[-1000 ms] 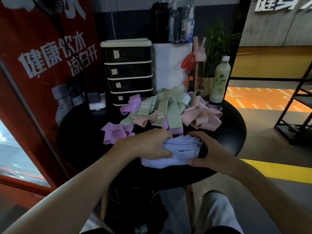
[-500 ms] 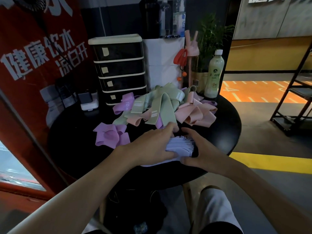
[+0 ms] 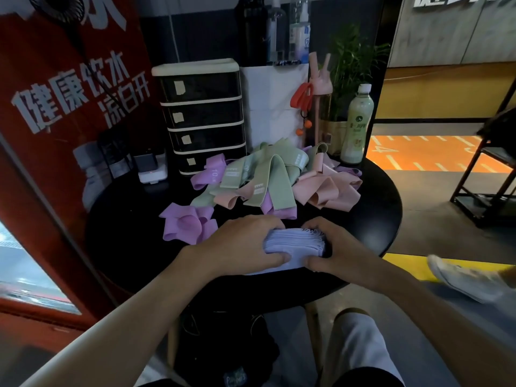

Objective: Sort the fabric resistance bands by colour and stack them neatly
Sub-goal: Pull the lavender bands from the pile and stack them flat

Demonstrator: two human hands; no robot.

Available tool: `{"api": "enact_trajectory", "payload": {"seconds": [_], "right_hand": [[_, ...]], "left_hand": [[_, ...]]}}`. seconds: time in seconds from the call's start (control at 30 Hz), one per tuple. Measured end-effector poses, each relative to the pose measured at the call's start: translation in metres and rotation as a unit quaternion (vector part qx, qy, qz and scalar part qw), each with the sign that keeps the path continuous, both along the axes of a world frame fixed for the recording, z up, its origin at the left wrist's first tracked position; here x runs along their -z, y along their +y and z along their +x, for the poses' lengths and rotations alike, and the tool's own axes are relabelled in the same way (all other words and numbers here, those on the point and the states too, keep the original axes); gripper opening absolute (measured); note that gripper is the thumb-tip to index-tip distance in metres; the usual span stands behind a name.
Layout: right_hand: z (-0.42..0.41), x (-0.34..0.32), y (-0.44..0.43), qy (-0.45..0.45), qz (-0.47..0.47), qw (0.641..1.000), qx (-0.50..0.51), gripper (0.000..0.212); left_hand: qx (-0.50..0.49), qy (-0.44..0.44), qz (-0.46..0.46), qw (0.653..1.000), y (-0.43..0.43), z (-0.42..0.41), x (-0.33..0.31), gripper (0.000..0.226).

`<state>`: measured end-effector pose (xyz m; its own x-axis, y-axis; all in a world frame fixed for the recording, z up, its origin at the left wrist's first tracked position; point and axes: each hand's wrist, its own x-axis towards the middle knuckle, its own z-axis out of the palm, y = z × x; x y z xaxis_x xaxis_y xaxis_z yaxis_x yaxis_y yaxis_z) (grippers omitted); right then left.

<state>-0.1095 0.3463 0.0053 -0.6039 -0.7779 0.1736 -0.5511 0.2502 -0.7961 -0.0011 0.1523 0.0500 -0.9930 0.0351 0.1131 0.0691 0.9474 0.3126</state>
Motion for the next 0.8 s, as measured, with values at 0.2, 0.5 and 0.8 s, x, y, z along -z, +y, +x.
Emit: {"api": "enact_trajectory", "payload": {"seconds": [0.2, 0.5, 0.8], "right_hand": [[0.000, -0.029, -0.011, 0.028, 0.014, 0.999, -0.005, 0.057], [0.027, -0.069, -0.060, -0.234, -0.184, 0.954, -0.036, 0.090], [0.069, -0.054, -0.149, -0.269, -0.175, 0.944, -0.075, 0.022]], "left_hand": [[-0.005, 0.050, 0.083, 0.995, 0.006, -0.008, -0.004, 0.040], [-0.120, 0.204, 0.499, 0.834, -0.023, 0.008, -0.036, 0.040], [-0.241, 0.236, 0.592, 0.732, -0.088, 0.038, -0.053, 0.025]]}}
